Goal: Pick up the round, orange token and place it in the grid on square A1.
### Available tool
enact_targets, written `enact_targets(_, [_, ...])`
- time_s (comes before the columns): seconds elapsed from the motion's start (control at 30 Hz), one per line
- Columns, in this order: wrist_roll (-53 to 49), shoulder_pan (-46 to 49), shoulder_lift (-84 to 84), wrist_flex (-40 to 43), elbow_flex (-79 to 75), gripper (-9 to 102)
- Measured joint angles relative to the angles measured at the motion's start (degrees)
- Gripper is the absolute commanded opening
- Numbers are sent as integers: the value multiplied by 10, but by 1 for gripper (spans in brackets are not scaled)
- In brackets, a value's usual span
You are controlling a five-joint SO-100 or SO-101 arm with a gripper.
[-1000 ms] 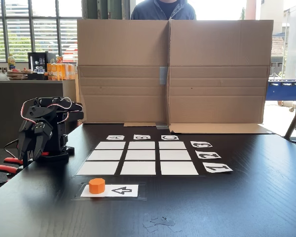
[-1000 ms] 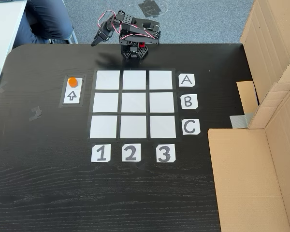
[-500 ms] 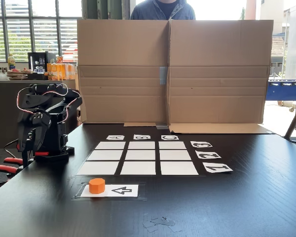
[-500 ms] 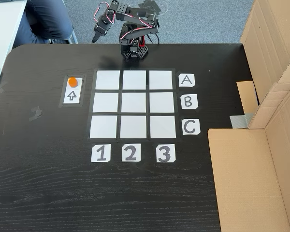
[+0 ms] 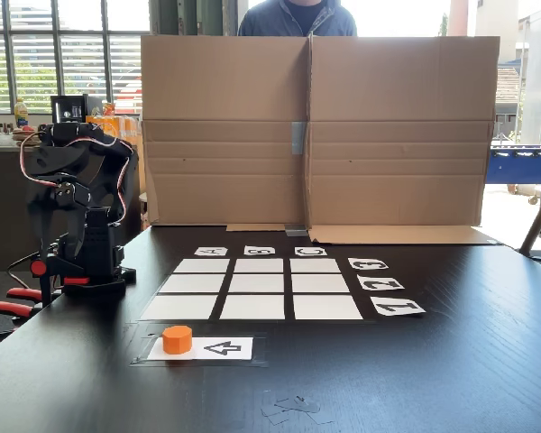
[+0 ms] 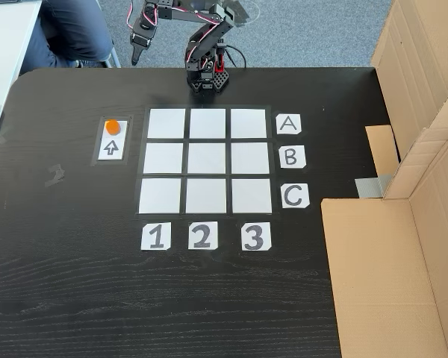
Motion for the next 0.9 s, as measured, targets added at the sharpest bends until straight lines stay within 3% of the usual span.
enact_targets(0.9, [41,-198,-319,-1,-202,19])
